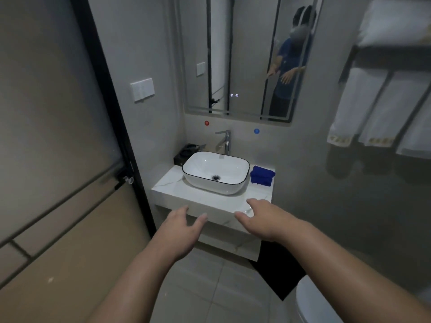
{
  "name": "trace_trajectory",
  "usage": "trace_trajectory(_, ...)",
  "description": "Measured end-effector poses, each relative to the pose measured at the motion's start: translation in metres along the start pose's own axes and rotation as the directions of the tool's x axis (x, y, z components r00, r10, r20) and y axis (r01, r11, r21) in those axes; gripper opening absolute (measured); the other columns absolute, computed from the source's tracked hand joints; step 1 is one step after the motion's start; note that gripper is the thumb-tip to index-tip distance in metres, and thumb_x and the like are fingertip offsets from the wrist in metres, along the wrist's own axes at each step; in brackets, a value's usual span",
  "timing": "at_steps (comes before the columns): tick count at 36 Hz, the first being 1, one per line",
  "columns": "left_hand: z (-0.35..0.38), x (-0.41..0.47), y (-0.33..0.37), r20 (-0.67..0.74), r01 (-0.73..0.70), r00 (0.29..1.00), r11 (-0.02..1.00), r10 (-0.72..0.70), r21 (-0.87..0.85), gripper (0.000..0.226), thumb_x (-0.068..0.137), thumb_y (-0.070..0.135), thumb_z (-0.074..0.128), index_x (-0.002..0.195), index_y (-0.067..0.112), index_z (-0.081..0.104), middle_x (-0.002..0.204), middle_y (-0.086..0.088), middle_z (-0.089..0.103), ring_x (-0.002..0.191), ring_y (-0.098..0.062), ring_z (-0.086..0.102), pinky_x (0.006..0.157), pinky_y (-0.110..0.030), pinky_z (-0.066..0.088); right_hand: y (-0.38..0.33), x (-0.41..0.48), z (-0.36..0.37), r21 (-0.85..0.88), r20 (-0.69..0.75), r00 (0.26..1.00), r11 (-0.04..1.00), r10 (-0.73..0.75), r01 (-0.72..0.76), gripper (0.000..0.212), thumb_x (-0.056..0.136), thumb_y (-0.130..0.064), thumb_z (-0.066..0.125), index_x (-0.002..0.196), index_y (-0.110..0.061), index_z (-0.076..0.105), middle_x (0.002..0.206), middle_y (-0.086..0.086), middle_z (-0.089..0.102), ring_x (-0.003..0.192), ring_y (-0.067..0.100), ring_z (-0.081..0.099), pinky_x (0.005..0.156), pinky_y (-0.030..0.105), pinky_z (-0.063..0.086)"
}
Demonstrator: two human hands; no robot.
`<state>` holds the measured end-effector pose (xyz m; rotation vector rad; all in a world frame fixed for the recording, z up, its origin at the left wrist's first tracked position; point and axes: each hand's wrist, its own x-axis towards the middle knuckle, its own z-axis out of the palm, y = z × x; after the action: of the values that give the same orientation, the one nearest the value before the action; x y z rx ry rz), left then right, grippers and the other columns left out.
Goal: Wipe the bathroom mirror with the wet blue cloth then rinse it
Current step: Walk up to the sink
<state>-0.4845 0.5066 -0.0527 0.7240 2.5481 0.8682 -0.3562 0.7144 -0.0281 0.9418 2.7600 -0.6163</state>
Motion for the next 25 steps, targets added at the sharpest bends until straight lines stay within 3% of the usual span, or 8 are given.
trace_trajectory(11, 0.005, 0.104, 0.024, -0.005, 0.015, 1.000, 0.998, -0.015, 0.058, 0.084, 0.101, 0.072, 0.047, 0.168, 0.022, 0.034, 0.173, -0.004, 0.037, 0.158, -0.020, 0.036, 0.127, -0.038, 0.030, 0.027, 0.090, -0.025, 0.069, 0.015, 0.999, 0.997, -0.039, 0.038, 0.080, 0.103, -0.069, 0.041, 0.168, -0.025, 0.027, 0.173, 0.004, 0.033, 0.155, 0.026, 0.041, 0.120, 0.044, 0.042)
trace_trajectory(20, -0.005, 0.193, 0.014, 0.006, 0.009, 1.000, 0.999, -0.010, 0.046, 0.085, 0.100, 0.072, 0.049, 0.167, 0.021, 0.036, 0.172, -0.002, 0.039, 0.154, -0.021, 0.044, 0.128, -0.041, 0.033, 0.010, 0.169, -0.033, 0.076, 0.010, 0.999, 0.997, -0.036, 0.035, 0.072, 0.103, -0.066, 0.043, 0.161, -0.025, 0.039, 0.165, 0.005, 0.045, 0.148, 0.027, 0.048, 0.116, 0.045, 0.046)
trace_trajectory(25, -0.013, 0.254, 0.005, 0.047, -0.013, 0.999, 0.999, 0.011, 0.034, 0.080, 0.103, 0.066, 0.049, 0.167, 0.020, 0.035, 0.173, -0.001, 0.037, 0.159, -0.018, 0.034, 0.128, -0.037, 0.029, -0.003, 0.224, -0.036, 0.040, 0.027, 1.000, 0.999, 0.000, -0.001, 0.075, 0.103, -0.066, 0.041, 0.165, -0.024, 0.033, 0.169, 0.005, 0.039, 0.150, 0.027, 0.046, 0.115, 0.045, 0.046)
